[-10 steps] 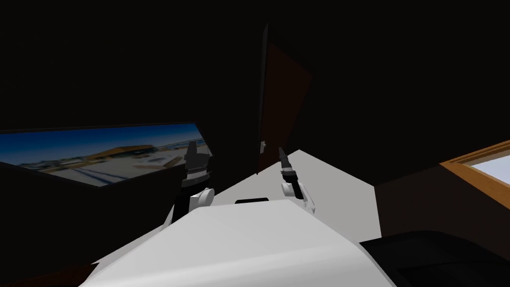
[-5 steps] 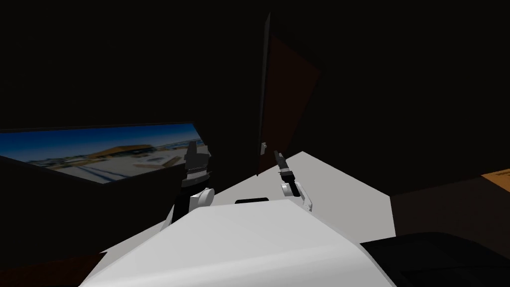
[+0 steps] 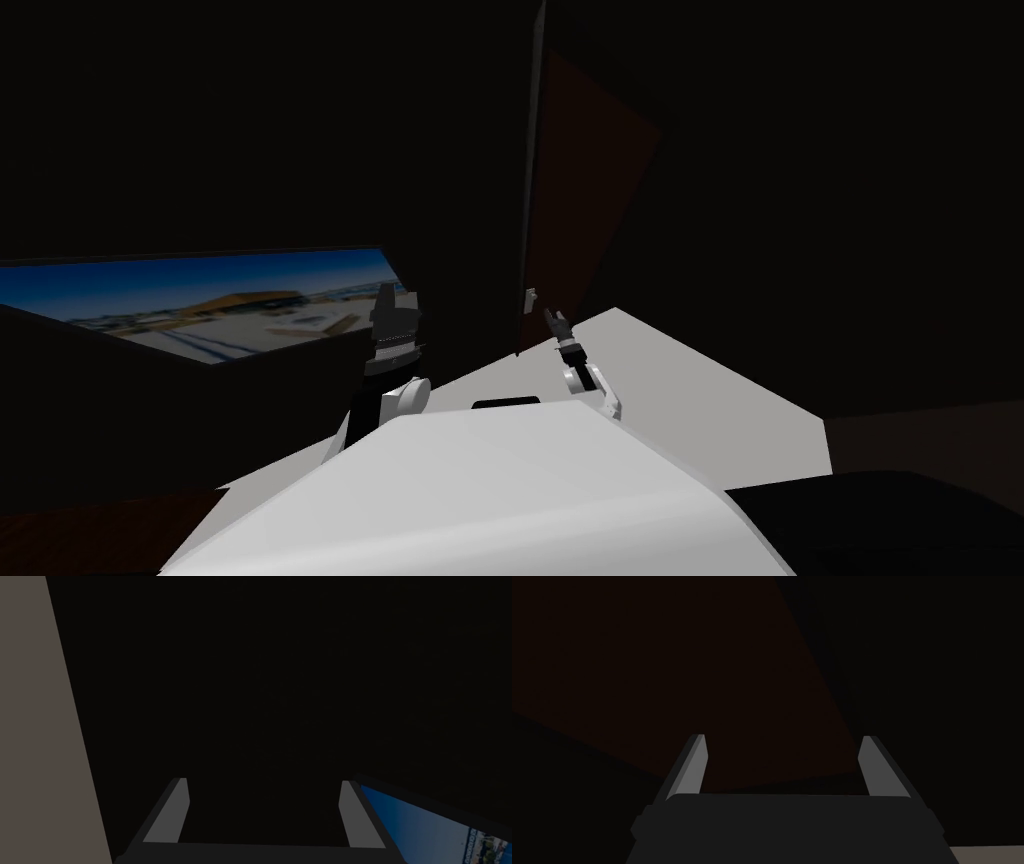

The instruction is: Pull the door open

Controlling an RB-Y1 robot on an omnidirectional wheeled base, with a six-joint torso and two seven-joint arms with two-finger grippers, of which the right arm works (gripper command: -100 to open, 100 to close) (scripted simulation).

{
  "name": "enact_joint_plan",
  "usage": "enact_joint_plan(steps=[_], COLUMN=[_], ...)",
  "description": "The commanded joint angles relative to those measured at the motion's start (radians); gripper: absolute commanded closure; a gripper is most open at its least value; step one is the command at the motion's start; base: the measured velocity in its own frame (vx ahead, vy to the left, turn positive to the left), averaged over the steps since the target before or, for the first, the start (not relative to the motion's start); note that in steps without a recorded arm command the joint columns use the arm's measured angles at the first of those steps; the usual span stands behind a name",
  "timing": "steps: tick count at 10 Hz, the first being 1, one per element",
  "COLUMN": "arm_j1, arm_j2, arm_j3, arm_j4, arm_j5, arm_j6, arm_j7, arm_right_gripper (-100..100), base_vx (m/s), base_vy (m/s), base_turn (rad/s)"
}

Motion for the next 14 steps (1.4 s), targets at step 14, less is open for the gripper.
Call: enact_joint_plan(steps=[14], arm_j1=[-0.104], arm_j2=[-0.088], arm_j3=[0.025], arm_j4=[0.311], arm_j5=[0.203], arm_j6=[0.016], arm_j7=[0.247], arm_right_gripper=[-100], base_vx=[0.069], base_vy=[-0.075], base_turn=[0.084])
